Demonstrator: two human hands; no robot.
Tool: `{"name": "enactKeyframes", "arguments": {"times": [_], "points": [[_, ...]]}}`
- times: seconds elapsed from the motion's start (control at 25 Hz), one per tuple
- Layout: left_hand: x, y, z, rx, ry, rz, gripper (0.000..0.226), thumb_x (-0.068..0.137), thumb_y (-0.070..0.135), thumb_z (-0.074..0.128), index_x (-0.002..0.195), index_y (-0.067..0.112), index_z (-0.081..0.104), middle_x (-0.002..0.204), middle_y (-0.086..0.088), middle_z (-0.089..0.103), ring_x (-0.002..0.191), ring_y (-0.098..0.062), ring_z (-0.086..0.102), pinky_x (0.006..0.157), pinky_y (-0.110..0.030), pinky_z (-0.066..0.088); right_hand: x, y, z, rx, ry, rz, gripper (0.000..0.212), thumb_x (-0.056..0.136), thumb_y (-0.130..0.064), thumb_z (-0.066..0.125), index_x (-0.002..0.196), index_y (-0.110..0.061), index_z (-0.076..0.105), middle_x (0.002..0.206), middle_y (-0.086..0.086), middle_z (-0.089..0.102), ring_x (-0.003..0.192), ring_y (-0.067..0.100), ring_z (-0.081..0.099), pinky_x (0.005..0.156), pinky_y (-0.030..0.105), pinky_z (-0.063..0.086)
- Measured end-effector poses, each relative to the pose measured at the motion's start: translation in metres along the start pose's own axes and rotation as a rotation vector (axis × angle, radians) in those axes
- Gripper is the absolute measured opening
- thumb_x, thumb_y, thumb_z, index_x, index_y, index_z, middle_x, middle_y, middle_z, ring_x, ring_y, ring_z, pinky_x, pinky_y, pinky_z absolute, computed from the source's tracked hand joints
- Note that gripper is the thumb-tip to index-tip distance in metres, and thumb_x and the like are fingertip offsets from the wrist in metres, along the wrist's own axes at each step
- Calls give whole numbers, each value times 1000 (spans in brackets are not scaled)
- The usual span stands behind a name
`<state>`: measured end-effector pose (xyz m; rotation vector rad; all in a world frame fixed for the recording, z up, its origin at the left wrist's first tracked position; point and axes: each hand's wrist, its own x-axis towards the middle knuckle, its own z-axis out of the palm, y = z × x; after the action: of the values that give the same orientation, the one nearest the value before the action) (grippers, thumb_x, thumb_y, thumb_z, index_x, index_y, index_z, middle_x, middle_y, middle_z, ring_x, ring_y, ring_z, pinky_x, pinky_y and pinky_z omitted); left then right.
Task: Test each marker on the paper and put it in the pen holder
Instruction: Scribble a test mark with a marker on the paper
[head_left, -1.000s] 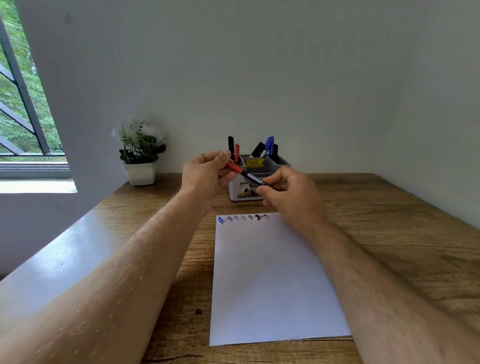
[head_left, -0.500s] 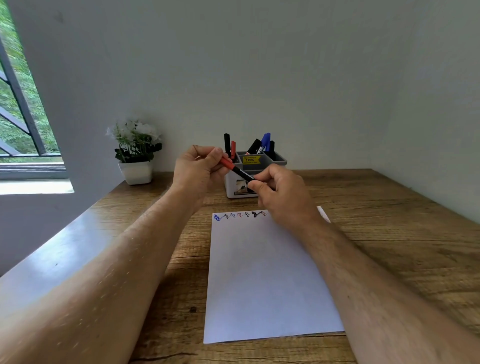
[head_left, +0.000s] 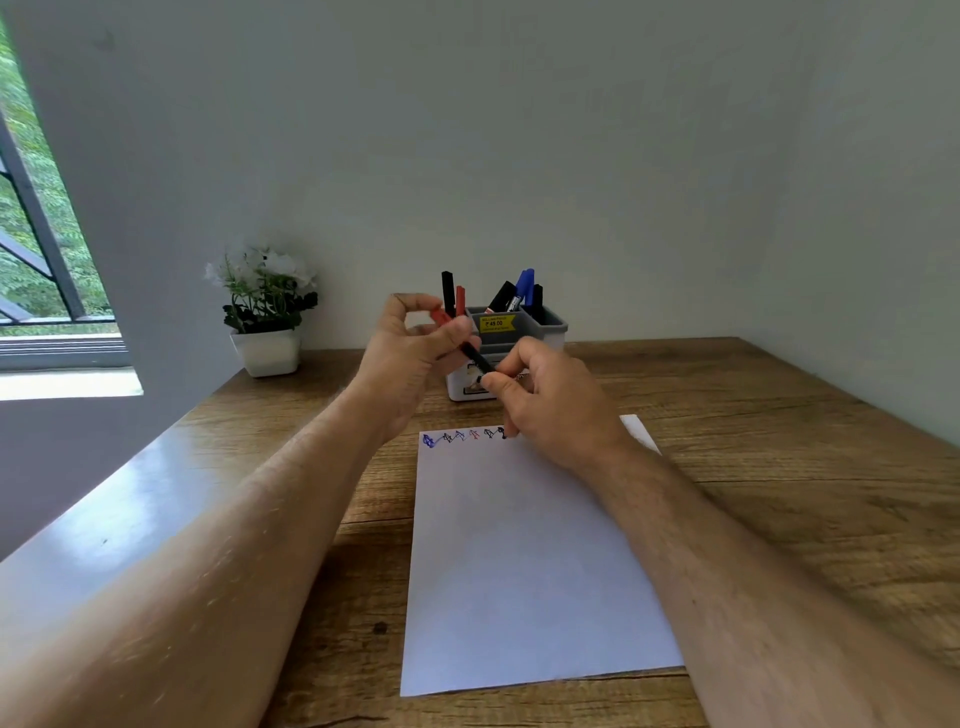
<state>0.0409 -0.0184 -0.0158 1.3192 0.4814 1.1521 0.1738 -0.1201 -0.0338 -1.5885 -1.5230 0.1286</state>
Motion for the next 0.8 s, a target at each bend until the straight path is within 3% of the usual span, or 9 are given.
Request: {"name": "enactKeyframes", "arguments": {"times": [0.12, 0.2, 0.28, 0.36, 0.52, 0.68, 0.8], "points": [[-3, -3, 13, 183, 28, 77, 27, 89, 8, 69, 104, 16, 49, 82, -9, 71, 77, -26, 71, 79, -44, 59, 0, -1, 6, -18, -4, -64, 14, 94, -34, 63, 88, -25, 54, 86, -12, 67, 76, 5, 65, 65, 25, 53], [-3, 0, 19, 148, 64, 83, 30, 97, 14, 62, 119, 17, 42, 90, -11, 72, 78, -24, 73, 79, -40, 61, 2, 3, 6, -8, 55, -73, 12, 95, -34, 62, 93, -25, 55, 95, -13, 68, 86, 5, 66, 71, 29, 58], [-1, -1, 23, 121, 104, 47, 34, 102, 17, 53, 128, 17, 32, 99, -10, 71, 80, -19, 74, 76, -36, 61, 3, 5, 5, -11, 107, -74, 11, 95, -34, 62, 95, -25, 56, 92, -8, 69, 84, 7, 67, 68, 31, 58], [-1, -5, 26, 163, 134, 28, 33, 103, 17, 51, 128, 21, 30, 103, -8, 70, 81, -16, 75, 75, -34, 61, 3, 6, 4, -25, 122, -73, 11, 95, -33, 62, 95, -25, 55, 88, -7, 69, 79, 7, 67, 63, 28, 57], [0, -8, 22, 288, 165, 36, 34, 98, 12, 58, 129, 20, 46, 108, -10, 68, 86, -18, 73, 80, -35, 60, 3, 7, 2, -60, 139, -35, 11, 95, -32, 64, 96, -24, 56, 92, -5, 68, 81, 7, 66, 57, 14, 42], [-2, -2, 18, 201, 263, 63, 41, 94, 8, 64, 130, 17, 47, 104, -9, 68, 90, -19, 72, 79, -31, 59, 2, 5, 1, -73, 140, -3, 18, 94, -38, 64, 105, -24, 61, 94, -7, 68, 86, 7, 65, 61, 13, 44], [-3, 9, 15, 120, 370, 187, 43, 92, 4, 65, 122, 22, 41, 98, -8, 66, 89, -18, 72, 81, -33, 61, 3, 7, -2, -47, 182, 21, 21, 96, -37, 61, 109, -21, 63, 93, -8, 68, 80, 1, 62, 62, 11, 45]]}}
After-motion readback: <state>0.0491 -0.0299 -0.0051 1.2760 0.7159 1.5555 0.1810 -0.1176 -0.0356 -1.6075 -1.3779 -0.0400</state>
